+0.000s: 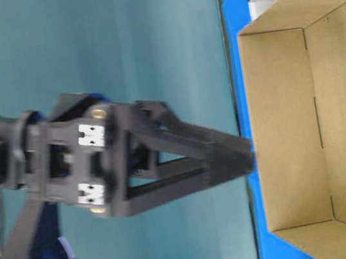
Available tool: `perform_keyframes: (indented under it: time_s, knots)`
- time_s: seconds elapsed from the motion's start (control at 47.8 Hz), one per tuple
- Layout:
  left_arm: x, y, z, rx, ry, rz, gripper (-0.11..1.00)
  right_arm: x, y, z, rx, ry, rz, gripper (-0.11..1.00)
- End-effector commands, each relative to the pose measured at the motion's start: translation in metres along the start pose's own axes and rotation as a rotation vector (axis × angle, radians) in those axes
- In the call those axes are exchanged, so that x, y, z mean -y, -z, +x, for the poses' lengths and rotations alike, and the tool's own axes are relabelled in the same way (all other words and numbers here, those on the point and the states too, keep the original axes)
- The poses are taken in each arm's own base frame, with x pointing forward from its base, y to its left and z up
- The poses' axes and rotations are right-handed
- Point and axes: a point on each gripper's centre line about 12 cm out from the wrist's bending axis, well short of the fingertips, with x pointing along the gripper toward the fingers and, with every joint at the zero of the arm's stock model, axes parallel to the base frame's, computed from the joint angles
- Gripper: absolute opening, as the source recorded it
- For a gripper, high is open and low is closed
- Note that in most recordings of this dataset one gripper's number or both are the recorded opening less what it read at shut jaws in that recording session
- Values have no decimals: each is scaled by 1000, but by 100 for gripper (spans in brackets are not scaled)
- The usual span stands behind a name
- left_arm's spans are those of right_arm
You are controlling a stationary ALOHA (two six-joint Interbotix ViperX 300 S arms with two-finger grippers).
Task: Pick the box from inside the cardboard box.
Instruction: 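Lower the open right gripper onto the front-right servo box in the cardboard box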
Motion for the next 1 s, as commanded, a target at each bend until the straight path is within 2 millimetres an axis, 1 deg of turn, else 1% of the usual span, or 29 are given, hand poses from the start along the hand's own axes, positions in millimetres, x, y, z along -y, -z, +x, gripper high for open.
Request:
perform_keyframes:
  time_s: [0.0,0.126,0.293,0.628,0.983]
  knots:
    - [0,-11,-2,28,2,0,-7,1,2,12,0,-24,26,100]
    - [0,-11,-2,26,2,-7,-7,0,9,28,-6,-62,47,100]
    - [0,-11,-1,25,0,-20,-7,-2,10,39,4,-94,50,100]
    - [0,-11,-1,26,1,-22,-7,-3,14,59,-31,-97,51,100]
    - [0,-11,-1,28,2,-21,-7,0,14,67,-14,-87,57,100]
